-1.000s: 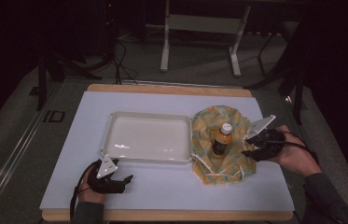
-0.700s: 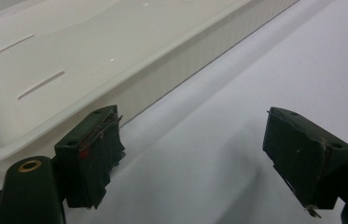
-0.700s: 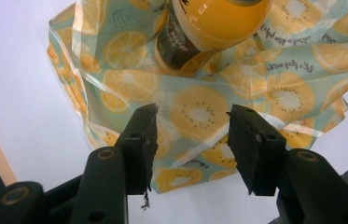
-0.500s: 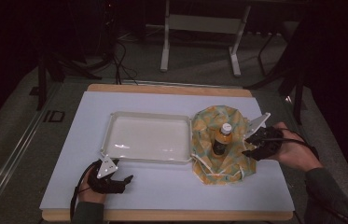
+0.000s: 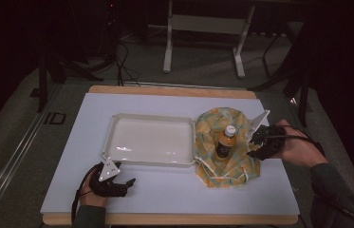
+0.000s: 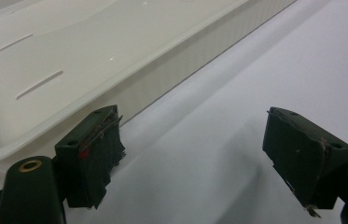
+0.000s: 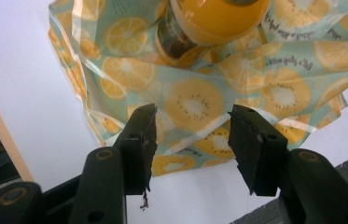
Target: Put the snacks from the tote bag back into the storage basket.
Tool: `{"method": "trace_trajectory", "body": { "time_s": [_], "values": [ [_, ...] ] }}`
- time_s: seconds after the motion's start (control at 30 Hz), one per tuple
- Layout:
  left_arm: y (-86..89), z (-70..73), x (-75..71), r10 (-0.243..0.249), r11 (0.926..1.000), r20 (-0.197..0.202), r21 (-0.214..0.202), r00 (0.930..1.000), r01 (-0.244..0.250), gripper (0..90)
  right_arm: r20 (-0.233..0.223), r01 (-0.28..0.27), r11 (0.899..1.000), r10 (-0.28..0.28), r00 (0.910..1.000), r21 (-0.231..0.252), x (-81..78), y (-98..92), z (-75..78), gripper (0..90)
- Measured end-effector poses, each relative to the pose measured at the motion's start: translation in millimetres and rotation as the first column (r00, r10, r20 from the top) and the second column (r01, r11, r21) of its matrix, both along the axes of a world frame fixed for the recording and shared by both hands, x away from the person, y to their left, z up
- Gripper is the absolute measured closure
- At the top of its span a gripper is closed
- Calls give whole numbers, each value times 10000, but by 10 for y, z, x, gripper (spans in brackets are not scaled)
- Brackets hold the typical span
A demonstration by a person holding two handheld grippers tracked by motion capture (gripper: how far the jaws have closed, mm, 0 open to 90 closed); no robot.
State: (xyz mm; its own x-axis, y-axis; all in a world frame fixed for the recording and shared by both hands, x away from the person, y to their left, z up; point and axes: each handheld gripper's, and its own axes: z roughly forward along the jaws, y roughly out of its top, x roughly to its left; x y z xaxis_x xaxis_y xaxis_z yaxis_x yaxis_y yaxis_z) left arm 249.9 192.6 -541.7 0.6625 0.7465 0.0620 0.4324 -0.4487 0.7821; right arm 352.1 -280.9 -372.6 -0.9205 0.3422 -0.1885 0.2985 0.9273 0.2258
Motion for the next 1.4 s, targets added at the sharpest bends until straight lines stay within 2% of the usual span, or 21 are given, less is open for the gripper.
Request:
{"method": "trace_trajectory", "body": {
  "time_s": [0.37,0.93,1.1,1.4],
  "values": [
    [-1,0,-1,-14,10000,-13,-3,10000,14,195,-400,-6,10000,4,9992,-58,119,22,38,519],
    [-1,1,1,-49,10000,11,85,10000,49,195,-351,-21,10000,19,9994,-65,233,131,67,536],
    [-3,0,0,-38,10000,16,81,10000,38,195,-235,-43,9998,47,9997,184,260,168,98,541],
    [-4,0,3,-79,9999,-21,109,10000,80,195,-197,-330,9992,334,9992,222,309,288,147,539]
  ]
}}
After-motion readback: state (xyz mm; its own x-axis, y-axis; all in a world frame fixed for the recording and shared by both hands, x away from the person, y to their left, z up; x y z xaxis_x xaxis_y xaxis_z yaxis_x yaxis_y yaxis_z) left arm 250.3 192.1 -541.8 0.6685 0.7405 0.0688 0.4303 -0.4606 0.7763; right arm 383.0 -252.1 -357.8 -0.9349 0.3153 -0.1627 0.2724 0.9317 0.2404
